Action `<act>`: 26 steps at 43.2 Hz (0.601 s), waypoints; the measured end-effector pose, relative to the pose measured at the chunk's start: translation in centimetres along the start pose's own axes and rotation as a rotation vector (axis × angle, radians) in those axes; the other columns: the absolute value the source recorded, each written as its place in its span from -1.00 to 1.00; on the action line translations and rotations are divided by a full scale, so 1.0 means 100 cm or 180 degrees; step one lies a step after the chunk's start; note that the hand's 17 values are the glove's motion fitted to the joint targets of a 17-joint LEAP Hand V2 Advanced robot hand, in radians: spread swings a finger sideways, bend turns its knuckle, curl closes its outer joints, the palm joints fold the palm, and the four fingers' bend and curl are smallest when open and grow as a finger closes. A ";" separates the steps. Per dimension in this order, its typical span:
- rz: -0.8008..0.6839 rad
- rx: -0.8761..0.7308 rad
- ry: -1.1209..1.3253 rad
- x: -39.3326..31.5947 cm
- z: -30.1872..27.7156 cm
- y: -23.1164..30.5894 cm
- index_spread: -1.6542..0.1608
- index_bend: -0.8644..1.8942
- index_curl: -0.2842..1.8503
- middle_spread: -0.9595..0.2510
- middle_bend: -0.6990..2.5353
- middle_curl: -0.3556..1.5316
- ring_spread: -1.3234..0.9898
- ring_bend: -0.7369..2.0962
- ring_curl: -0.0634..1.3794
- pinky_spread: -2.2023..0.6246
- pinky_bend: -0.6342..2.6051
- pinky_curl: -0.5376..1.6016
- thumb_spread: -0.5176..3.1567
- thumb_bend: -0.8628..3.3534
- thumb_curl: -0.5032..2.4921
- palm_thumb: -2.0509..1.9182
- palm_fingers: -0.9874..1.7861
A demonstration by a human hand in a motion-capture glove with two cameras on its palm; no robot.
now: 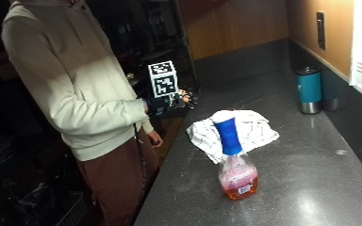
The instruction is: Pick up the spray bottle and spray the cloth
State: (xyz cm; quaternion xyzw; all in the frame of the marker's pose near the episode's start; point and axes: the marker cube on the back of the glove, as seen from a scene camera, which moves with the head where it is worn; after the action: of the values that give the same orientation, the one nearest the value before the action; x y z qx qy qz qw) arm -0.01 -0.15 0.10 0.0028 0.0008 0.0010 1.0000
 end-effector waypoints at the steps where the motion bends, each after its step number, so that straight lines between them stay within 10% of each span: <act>1: 0.0001 0.0002 0.0005 0.000 0.000 0.000 0.62 -0.21 -0.67 0.56 -0.42 -0.56 0.14 -0.29 -0.83 0.61 -0.39 -0.43 -0.54 -0.42 -0.57 0.33 0.07; 26: -0.0110 0.0371 0.0019 0.035 -0.012 0.031 0.42 -0.27 -0.50 0.53 -0.45 -0.36 0.14 -0.29 -0.62 0.66 -0.41 -0.26 -0.26 -0.50 -0.42 0.43 0.02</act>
State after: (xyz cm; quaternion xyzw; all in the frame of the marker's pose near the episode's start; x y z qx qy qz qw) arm 3.43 2.93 -1.07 0.0611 0.0039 -0.0163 0.9980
